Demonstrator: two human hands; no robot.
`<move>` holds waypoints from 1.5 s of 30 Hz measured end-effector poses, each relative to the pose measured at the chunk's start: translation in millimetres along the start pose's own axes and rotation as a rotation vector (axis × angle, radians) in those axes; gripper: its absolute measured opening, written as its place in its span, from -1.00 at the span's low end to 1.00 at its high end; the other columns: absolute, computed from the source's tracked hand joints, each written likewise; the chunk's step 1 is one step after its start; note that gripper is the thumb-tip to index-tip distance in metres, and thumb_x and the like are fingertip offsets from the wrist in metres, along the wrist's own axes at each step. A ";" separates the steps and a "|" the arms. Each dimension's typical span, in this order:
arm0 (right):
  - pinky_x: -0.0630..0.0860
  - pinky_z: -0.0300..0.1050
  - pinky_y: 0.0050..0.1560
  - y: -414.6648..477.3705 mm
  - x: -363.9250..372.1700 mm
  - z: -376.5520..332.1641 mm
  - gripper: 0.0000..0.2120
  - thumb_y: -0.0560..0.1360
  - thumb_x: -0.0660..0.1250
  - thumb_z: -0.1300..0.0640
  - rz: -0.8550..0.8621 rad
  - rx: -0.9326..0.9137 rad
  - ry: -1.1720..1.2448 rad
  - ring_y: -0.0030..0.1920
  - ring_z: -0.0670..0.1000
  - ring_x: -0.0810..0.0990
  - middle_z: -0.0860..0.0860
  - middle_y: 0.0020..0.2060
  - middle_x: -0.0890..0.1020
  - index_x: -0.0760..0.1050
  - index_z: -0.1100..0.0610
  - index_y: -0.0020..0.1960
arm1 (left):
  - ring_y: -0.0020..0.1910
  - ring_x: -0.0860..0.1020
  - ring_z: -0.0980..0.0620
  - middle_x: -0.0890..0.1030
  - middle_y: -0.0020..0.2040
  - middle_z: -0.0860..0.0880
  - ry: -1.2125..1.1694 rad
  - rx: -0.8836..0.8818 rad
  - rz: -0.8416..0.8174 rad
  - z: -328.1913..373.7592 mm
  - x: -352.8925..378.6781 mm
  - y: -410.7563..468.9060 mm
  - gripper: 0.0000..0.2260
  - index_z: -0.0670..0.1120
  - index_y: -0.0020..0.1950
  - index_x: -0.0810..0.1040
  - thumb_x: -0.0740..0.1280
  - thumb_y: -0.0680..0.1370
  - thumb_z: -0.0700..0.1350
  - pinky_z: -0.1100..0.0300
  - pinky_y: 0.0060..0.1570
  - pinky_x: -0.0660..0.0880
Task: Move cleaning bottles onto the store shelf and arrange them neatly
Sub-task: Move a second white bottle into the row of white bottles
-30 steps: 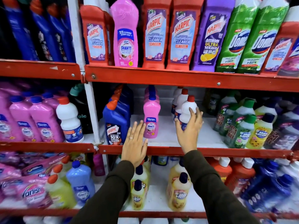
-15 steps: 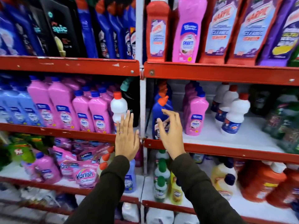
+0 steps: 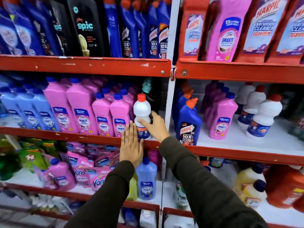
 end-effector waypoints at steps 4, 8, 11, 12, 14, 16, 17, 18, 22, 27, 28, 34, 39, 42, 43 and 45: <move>0.49 -0.29 0.10 6.9 2.8 6.4 -0.47 0.48 0.54 0.08 0.051 0.034 0.020 0.25 0.09 0.61 0.16 0.28 0.64 0.51 0.24 0.37 | 0.65 -0.11 -0.15 -0.11 0.65 -0.20 0.019 0.009 -0.024 -3.0 4.9 2.5 -0.41 -0.23 0.61 -0.13 -0.10 0.67 0.04 -0.02 0.62 -0.20; 0.48 -0.39 -0.01 2.4 -9.2 5.7 -0.50 0.47 0.55 0.09 0.142 0.009 0.011 0.14 0.00 0.59 0.15 0.25 0.66 0.52 0.23 0.33 | 0.63 -0.19 -0.15 -0.16 0.64 -0.18 0.069 0.022 -0.037 -5.3 9.2 3.7 -0.41 -0.21 0.62 -0.13 -0.15 0.66 0.06 0.01 0.59 -0.34; 0.52 -0.30 0.01 -5.1 -20.2 2.2 -0.51 0.47 0.54 0.08 0.159 -0.005 0.047 0.13 -0.04 0.59 0.13 0.25 0.66 0.52 0.20 0.34 | 0.62 -0.25 -0.12 -0.22 0.63 -0.15 0.065 0.017 -0.047 -6.3 10.3 4.1 -0.41 -0.19 0.62 -0.18 -0.16 0.66 0.08 0.02 0.58 -0.37; 0.53 -0.32 0.02 -8.4 -23.8 -0.5 -0.51 0.47 0.55 0.07 0.160 -0.013 0.057 0.12 -0.05 0.60 0.11 0.24 0.66 0.52 0.18 0.33 | 0.62 -0.25 -0.11 -0.23 0.63 -0.14 0.064 0.017 -0.048 -5.7 10.0 3.8 -0.40 -0.18 0.61 -0.18 -0.16 0.65 0.08 0.04 0.57 -0.39; 0.56 -0.27 0.07 -15.7 -30.5 -7.1 -0.51 0.46 0.55 0.06 0.169 -0.038 0.058 0.13 -0.04 0.63 0.08 0.23 0.68 0.54 0.16 0.33 | 0.62 -0.26 -0.11 -0.24 0.63 -0.14 0.058 0.016 -0.047 -5.0 8.5 3.6 -0.40 -0.18 0.61 -0.19 -0.17 0.65 0.09 0.05 0.56 -0.42; 0.58 -0.28 0.07 -25.1 -37.5 -12.0 -0.50 0.46 0.56 0.05 0.178 -0.049 0.066 0.12 -0.08 0.65 0.03 0.20 0.68 0.54 0.14 0.34 | 0.62 -0.25 -0.10 -0.23 0.63 -0.13 0.051 0.013 -0.051 -4.4 7.6 3.4 -0.40 -0.17 0.61 -0.19 -0.17 0.64 0.09 0.03 0.58 -0.38; 0.57 -0.36 0.03 -30.2 -41.6 -13.1 -0.50 0.45 0.56 0.04 0.181 -0.052 0.075 0.08 -0.14 0.65 0.00 0.17 0.68 0.55 0.13 0.34 | 0.62 -0.24 -0.10 -0.22 0.63 -0.13 0.052 0.012 -0.054 -4.0 7.4 3.3 -0.39 -0.17 0.61 -0.18 -0.17 0.63 0.09 0.00 0.59 -0.34; 0.55 -0.44 -0.03 -35.3 -45.4 -13.7 -0.50 0.45 0.56 0.04 0.184 -0.057 0.081 0.03 -0.21 0.64 -0.05 0.13 0.68 0.55 0.12 0.33 | 0.63 -0.23 -0.11 -0.21 0.63 -0.14 0.057 0.010 -0.055 -4.4 7.1 3.2 -0.39 -0.18 0.62 -0.16 -0.17 0.63 0.09 -0.03 0.60 -0.29; 0.55 -0.48 -0.05 -59.3 -70.9 -12.9 -0.49 0.41 0.59 0.01 0.233 -0.077 0.063 0.04 -0.24 0.65 -0.09 0.11 0.70 0.58 0.11 0.30 | 0.64 -0.13 -0.14 -0.08 0.66 -0.18 0.057 -0.002 -0.039 1.1 0.9 0.6 -0.37 -0.21 0.63 -0.05 -0.13 0.62 0.06 -0.11 0.63 -0.11; 0.62 -0.28 0.00 -91.5 -121.3 -2.8 -0.52 0.37 0.62 0.01 0.336 -0.092 0.084 0.05 -0.14 0.72 -0.06 0.07 0.75 0.64 0.10 0.23 | 0.65 -0.07 -0.17 -0.01 0.66 -0.22 0.063 -0.048 0.000 19.8 -5.5 -3.9 -0.39 -0.24 0.64 0.01 -0.04 0.62 -0.01 -0.16 0.62 -0.04; 0.62 -0.28 0.00 -97.6 -132.7 -0.4 -0.53 0.36 0.63 0.02 0.357 -0.097 0.084 0.05 -0.15 0.72 -0.06 0.07 0.76 0.65 0.10 0.23 | 0.65 -0.06 -0.17 -0.01 0.66 -0.21 0.061 -0.045 0.006 27.3 -6.2 -5.1 -0.39 -0.24 0.64 0.02 -0.03 0.62 -0.02 -0.16 0.62 -0.02; 0.63 -0.22 0.02 -128.8 -216.7 18.2 -0.50 0.34 0.62 -0.04 0.492 -0.077 0.066 0.06 -0.10 0.72 -0.07 0.04 0.75 0.66 0.08 0.22 | 0.66 -0.05 -0.13 -0.01 0.67 -0.18 -0.077 0.134 0.042 119.3 -3.5 -14.6 -0.41 -0.22 0.64 -0.01 0.00 0.63 -0.05 -0.13 0.62 -0.04; 0.62 -0.22 0.04 -142.8 -296.8 36.7 -0.51 0.34 0.62 -0.03 0.604 -0.053 0.028 0.09 -0.07 0.71 -0.05 0.08 0.75 0.65 0.08 0.22 | 0.66 -0.04 -0.11 0.00 0.67 -0.14 -0.158 0.317 0.021 210.7 12.3 -19.0 -0.41 -0.17 0.65 0.00 0.05 0.64 -0.06 -0.05 0.62 -0.12; 0.58 -0.32 0.01 -146.7 -343.0 45.4 -0.55 0.35 0.63 0.01 0.669 -0.062 -0.015 0.08 -0.04 0.71 -0.05 0.03 0.75 0.66 0.09 0.19 | 0.67 -0.12 -0.06 -0.05 0.68 -0.11 -0.146 0.390 -0.034 254.5 31.8 -18.7 -0.41 -0.15 0.66 -0.04 0.03 0.66 -0.04 -0.02 0.63 -0.14; 0.58 -0.29 0.01 -147.2 -356.1 48.9 -0.56 0.36 0.63 0.02 0.689 -0.058 -0.029 0.08 -0.02 0.71 -0.03 0.03 0.75 0.66 0.09 0.19 | 0.67 -0.14 -0.04 -0.07 0.68 -0.09 -0.145 0.396 -0.057 263.8 38.7 -18.1 -0.42 -0.14 0.66 -0.06 0.02 0.66 -0.03 0.00 0.63 -0.15; 0.59 -0.19 0.05 -146.9 -383.1 58.7 -0.56 0.36 0.63 0.05 0.716 -0.040 -0.041 0.09 0.01 0.71 0.01 0.06 0.75 0.66 0.11 0.20 | 0.66 -0.15 -0.05 -0.09 0.68 -0.08 -0.125 0.398 -0.094 280.7 53.1 -16.1 -0.42 -0.14 0.66 -0.09 0.00 0.68 -0.03 0.00 0.64 -0.13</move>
Point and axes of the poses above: each hand's wrist, its own y-axis towards the middle knuckle, its own x-axis out of the palm, z = x × y, the point moved 8 cm from there along y, towards the middle knuckle
